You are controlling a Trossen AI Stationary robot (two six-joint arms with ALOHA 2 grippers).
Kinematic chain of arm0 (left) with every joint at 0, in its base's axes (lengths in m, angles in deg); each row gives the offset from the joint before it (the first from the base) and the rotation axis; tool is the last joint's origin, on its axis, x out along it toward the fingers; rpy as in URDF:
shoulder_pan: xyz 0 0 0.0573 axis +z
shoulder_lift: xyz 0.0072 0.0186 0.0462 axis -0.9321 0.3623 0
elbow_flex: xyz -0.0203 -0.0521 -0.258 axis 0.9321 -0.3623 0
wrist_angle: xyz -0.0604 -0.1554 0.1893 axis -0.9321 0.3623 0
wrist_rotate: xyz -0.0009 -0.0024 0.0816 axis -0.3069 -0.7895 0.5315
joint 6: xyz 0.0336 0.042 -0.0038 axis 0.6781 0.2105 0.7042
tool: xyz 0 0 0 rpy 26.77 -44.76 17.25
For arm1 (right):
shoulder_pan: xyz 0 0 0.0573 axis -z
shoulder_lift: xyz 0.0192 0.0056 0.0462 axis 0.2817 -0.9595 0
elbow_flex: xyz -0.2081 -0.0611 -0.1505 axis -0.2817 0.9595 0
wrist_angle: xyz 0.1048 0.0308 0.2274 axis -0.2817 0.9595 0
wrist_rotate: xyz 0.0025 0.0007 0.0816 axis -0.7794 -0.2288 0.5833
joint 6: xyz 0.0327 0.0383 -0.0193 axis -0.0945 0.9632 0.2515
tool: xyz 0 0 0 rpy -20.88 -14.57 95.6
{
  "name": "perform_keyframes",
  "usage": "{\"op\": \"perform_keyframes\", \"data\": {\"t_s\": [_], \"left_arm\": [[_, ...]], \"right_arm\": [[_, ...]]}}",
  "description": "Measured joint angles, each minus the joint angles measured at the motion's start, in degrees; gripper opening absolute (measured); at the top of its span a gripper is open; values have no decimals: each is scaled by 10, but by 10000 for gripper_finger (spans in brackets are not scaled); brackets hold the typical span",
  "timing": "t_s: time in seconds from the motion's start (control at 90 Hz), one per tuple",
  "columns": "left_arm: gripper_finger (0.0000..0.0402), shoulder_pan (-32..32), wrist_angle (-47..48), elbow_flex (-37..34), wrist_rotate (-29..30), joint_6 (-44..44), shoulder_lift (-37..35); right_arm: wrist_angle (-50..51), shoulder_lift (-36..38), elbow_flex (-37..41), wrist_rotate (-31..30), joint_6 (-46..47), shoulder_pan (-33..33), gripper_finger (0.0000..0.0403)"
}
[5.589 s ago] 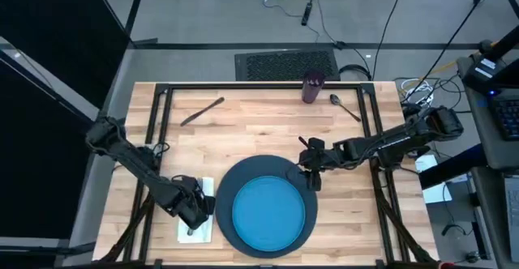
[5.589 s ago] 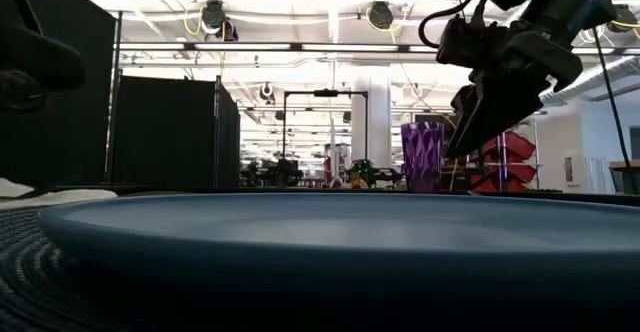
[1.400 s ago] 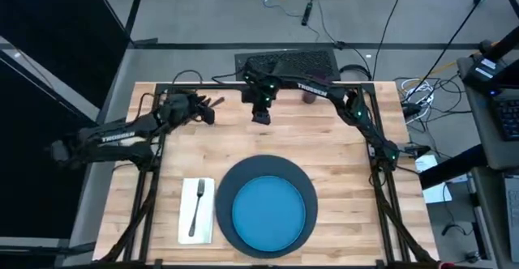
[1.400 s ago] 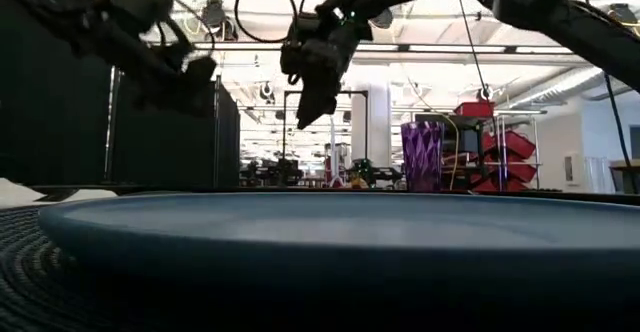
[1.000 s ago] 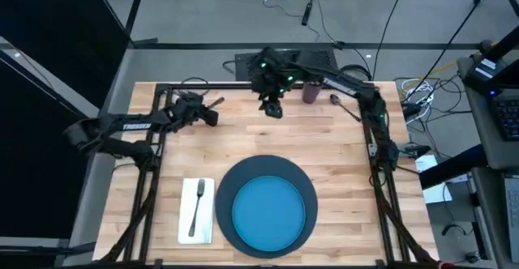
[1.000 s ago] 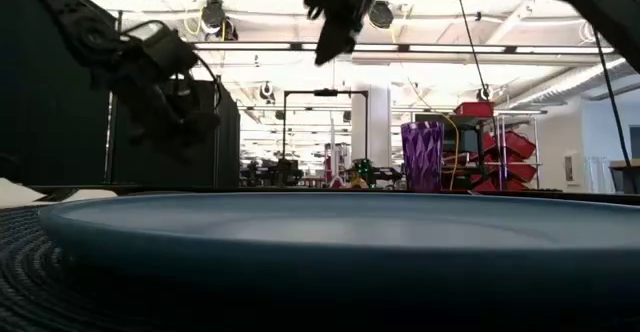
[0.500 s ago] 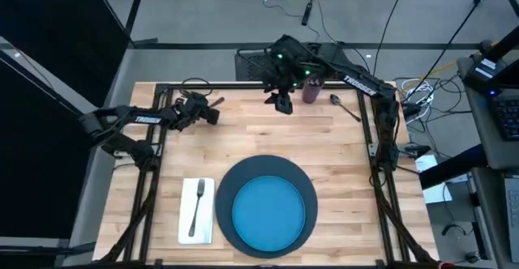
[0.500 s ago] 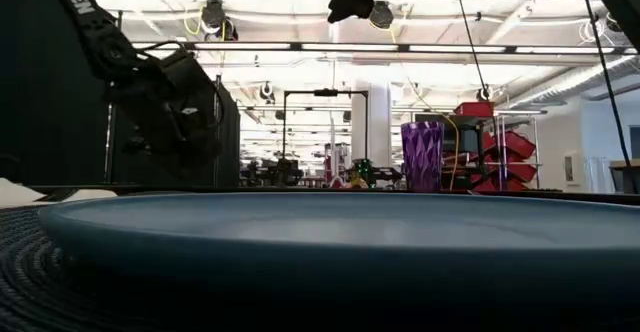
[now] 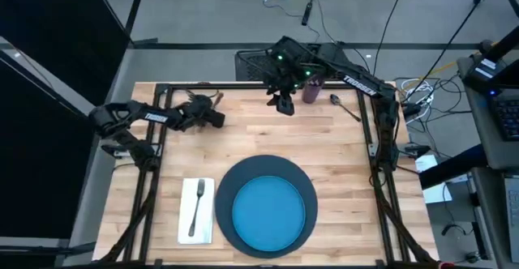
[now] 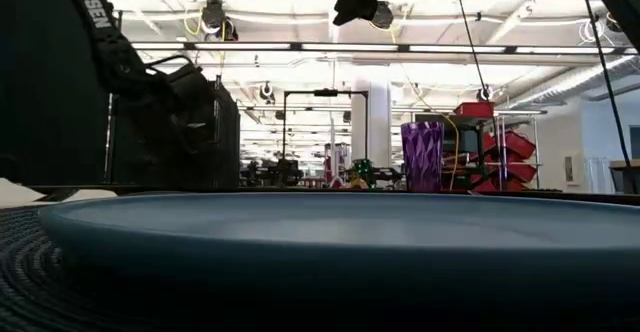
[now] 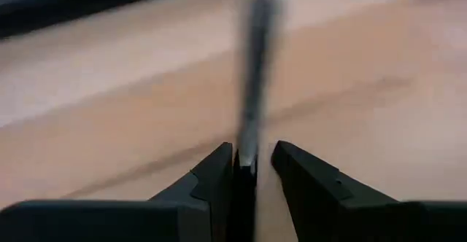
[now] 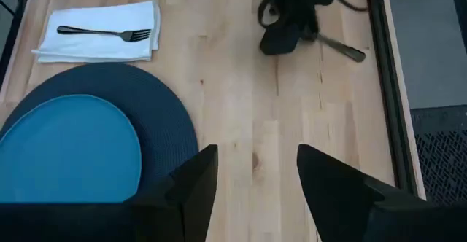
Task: Set table place
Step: Move the black knife to the right of the blue table mat on the table
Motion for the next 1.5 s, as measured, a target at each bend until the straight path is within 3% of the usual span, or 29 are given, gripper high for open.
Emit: {"op": "perform_keyframes", "data": {"t_s": [0.144, 0.422, 0.544, 0.7, 0.867, 0.978, 1.256, 1.5], "left_arm": [[97, -28, -12, 29, -101, 3, 1], [97, -101, -15, 84, -98, 34, -7], [97, -124, -2, 83, -39, 53, -49], [97, -116, 110, 71, 75, 81, -141], [97, -87, 174, 57, 80, 102, -245], [97, -63, 207, 55, 80, 106, -281], [97, -24, 219, 54, 43, 106, -228], [97, -23, 199, 54, 41, 113, -152]], "right_arm": [[0, 0, 0, 0, 0, 0, 176], [-31, -9, 16, 0, 19, 0, 176], [-66, -24, 77, 0, 10, 1, 176], [-177, -26, 202, 3, 0, 12, 176], [-376, -31, 321, 7, 19, 27, 176], [-413, -66, 333, 38, 46, 32, 176], [-394, -179, 276, 50, 79, 19, 138], [-378, -210, 245, 49, 96, 9, 116]]}}
